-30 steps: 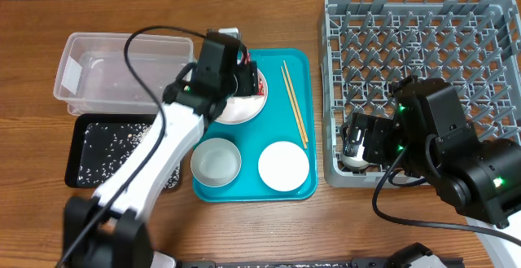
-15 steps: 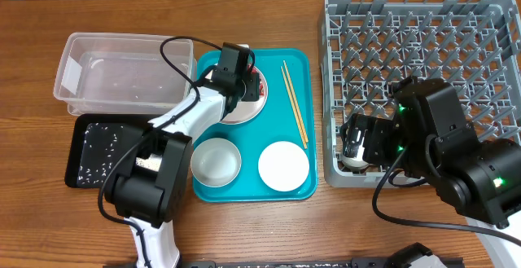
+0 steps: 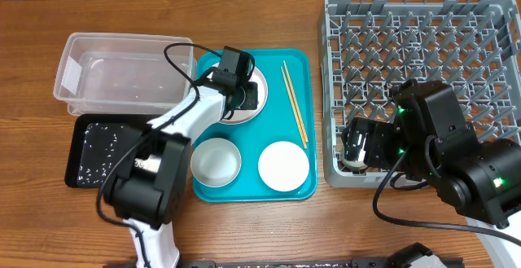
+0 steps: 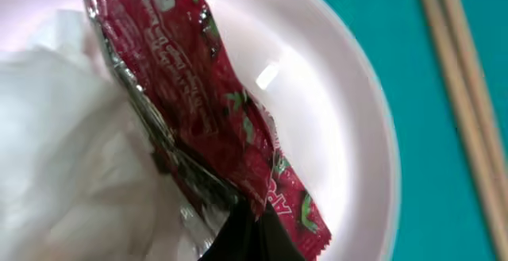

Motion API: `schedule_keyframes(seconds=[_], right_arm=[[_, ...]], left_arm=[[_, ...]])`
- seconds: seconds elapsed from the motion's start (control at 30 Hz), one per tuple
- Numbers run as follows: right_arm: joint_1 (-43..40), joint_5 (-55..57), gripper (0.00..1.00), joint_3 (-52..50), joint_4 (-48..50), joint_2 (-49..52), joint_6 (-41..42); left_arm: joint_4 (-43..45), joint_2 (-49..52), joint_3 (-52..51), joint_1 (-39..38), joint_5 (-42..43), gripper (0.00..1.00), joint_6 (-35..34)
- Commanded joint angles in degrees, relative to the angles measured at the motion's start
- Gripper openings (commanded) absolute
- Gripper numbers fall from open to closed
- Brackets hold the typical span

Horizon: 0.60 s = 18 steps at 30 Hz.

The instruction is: Sort waste into correct bins and load items into the dishwasher

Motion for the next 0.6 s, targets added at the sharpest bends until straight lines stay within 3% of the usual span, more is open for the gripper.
schedule_keyframes(seconds=[0.0, 0.23, 0.43, 0.57], right_arm=[[-0.1, -0.1, 1.00, 0.5, 0.1, -0.2, 0.0], [-0.1, -0.1, 1.00, 0.5, 0.1, -0.2, 0.0], [-0.1, -0.1, 1.00, 0.5, 0.1, -0.2, 0.0], [-0.1, -0.1, 1.00, 0.5, -0.2, -0.2, 0.0]], left_arm=[[-3.9, -11.4, 5.3, 0.1, -0.1, 0.04, 0.6], [-14.9, -19.9, 7.2, 5.1, -12.9, 0.04, -2.7], [-19.5, -17.5, 6.9, 15.7, -12.1, 0.06, -5.0], [-17.4, -16.4, 6.9, 18.0, 2.5, 0.43, 0.9]])
